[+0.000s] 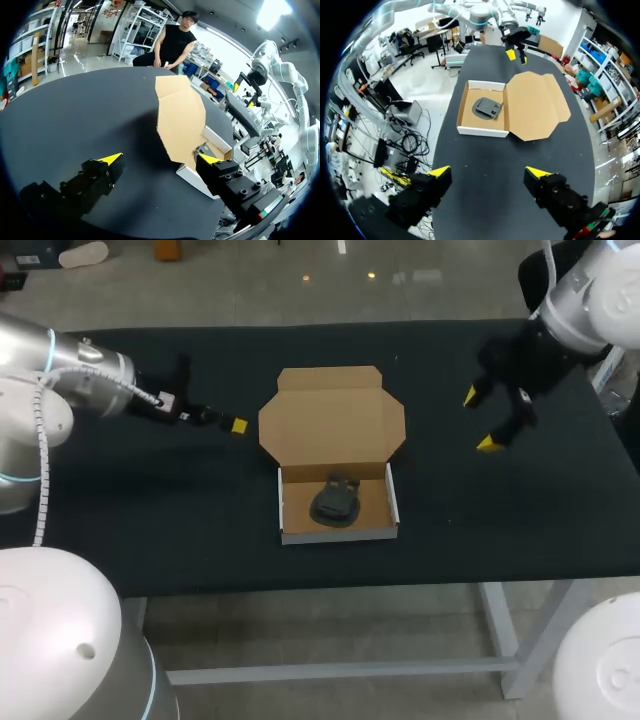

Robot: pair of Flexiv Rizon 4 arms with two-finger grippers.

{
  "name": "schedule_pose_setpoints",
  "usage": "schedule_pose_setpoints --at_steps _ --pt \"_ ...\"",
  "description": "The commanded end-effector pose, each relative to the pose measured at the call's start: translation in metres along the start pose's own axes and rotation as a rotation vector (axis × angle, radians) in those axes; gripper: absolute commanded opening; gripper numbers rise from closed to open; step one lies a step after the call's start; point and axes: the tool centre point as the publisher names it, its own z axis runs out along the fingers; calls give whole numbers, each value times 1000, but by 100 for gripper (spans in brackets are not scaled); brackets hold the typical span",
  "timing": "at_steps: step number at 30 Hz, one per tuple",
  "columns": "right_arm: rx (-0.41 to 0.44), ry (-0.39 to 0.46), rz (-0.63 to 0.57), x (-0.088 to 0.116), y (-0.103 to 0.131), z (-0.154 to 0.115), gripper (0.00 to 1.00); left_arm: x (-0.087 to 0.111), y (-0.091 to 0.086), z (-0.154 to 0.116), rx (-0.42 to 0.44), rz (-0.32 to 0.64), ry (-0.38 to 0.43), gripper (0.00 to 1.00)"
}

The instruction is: Assemble the packaging by folding the flat box into shape, placing the metal phone stand inside, and closing the box properly

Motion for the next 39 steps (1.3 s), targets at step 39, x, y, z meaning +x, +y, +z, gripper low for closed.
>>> schedule_pose_setpoints --at_steps 39 --pt "98 73 -67 -60 35 8 100 18 -22 71 9 110 331 94"
